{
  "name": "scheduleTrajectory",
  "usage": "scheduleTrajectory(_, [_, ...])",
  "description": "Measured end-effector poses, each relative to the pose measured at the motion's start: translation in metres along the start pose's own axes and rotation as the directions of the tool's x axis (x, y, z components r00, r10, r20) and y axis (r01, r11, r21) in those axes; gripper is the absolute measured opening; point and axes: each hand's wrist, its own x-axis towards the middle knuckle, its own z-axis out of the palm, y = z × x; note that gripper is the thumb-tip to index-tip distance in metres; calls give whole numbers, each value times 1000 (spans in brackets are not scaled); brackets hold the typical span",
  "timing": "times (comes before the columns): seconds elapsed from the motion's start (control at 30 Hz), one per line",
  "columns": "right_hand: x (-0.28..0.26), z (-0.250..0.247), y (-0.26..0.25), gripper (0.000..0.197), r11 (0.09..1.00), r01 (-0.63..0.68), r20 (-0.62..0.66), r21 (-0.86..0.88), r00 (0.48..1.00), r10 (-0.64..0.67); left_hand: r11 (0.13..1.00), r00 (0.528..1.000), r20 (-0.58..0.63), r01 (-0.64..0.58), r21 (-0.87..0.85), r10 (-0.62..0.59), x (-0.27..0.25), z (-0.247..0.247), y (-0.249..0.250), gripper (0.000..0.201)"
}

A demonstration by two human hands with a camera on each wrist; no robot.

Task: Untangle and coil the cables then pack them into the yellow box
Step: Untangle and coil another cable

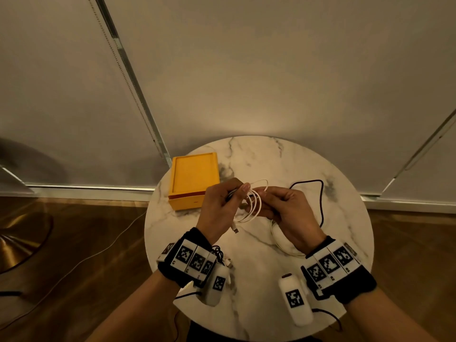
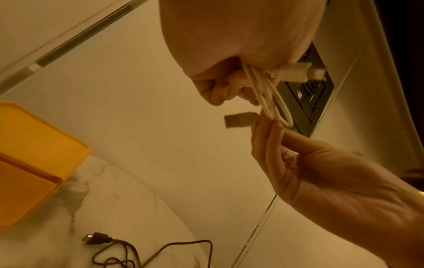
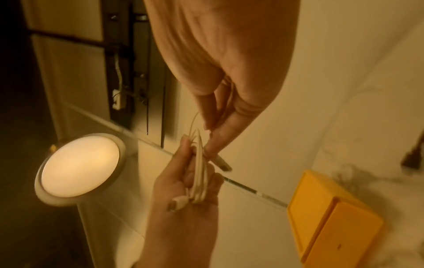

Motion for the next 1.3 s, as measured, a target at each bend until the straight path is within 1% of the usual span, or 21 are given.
scheduleTrajectory(0.17, [0,-4,6,18,986,-137,17,95,991,136,996,999,-10,-47,82,48,0,1,-4,39])
scheduleTrajectory(0.27, [1,-7,8,19,979,-171,31,115,985,168,989,998,-12,-64,134,66,-1,1,-6,36])
scheduleTrajectory(0.37, [-1,-9,11,25,970,-202,104,133,976,189,984,996,-23,-84,159,89,1,2,-4,33])
scheduleTrajectory(0.5, [-4,-9,16,26,962,-237,194,138,959,208,988,996,38,-86,128,82,4,4,-2,34])
scheduleTrajectory(0.6, [-4,-11,16,36,945,-220,218,243,962,168,988,992,96,-99,119,87,7,3,1,34])
scheduleTrajectory(0.7, [-5,-11,17,56,929,-164,196,333,975,102,970,979,133,-176,168,155,9,2,5,31])
scheduleTrajectory(0.77, [-7,-9,19,62,911,-162,201,379,976,90,954,972,134,-216,208,191,7,1,5,25])
scheduleTrajectory(0.8, [-8,-9,20,60,898,-182,219,401,971,99,949,971,135,-226,221,199,6,0,4,25])
scheduleTrajectory(0.83, [-9,-9,21,53,886,-209,245,414,963,113,945,968,143,-234,229,205,4,0,3,26])
scheduleTrajectory(0.87, [-10,-9,19,41,887,-228,271,402,955,122,942,966,154,-242,232,210,3,-1,1,26])
scheduleTrajectory(0.9, [-12,-9,16,29,897,-237,291,373,948,129,941,963,161,-247,230,214,2,-2,1,25])
scheduleTrajectory(0.93, [-14,-7,11,22,910,-239,306,339,943,133,942,964,157,-249,226,216,1,-2,1,24])
scheduleTrajectory(0.97, [-14,-5,7,21,924,-233,309,304,941,136,943,966,141,-244,227,216,1,-2,0,24])
scheduleTrajectory(1.0, [-15,-2,3,22,942,-215,294,256,946,136,945,971,115,-231,230,209,1,-1,-1,24])
scheduleTrajectory(1.03, [-14,2,-1,30,967,-188,255,172,957,141,948,976,82,-216,234,202,1,0,-2,24])
scheduleTrajectory(1.07, [-13,5,-4,40,987,-154,205,40,968,143,949,978,47,-208,236,202,1,2,-3,24])
scheduleTrajectory(1.1, [-11,7,-6,52,985,-121,159,-119,977,139,952,979,13,-199,232,202,2,4,-2,25])
scheduleTrajectory(1.13, [-10,9,-8,60,958,-90,131,-271,983,129,956,980,-19,-187,225,196,3,6,-2,27])
scheduleTrajectory(1.17, [-8,10,-8,63,918,-58,118,-392,987,112,960,981,-44,-176,218,190,4,7,0,28])
scheduleTrajectory(1.23, [-5,9,-8,56,861,4,138,-509,987,77,965,981,-68,-167,201,184,8,8,2,27])
scheduleTrajectory(1.3, [-1,6,-5,44,812,84,185,-578,982,30,973,980,-81,-165,163,179,9,8,3,20])
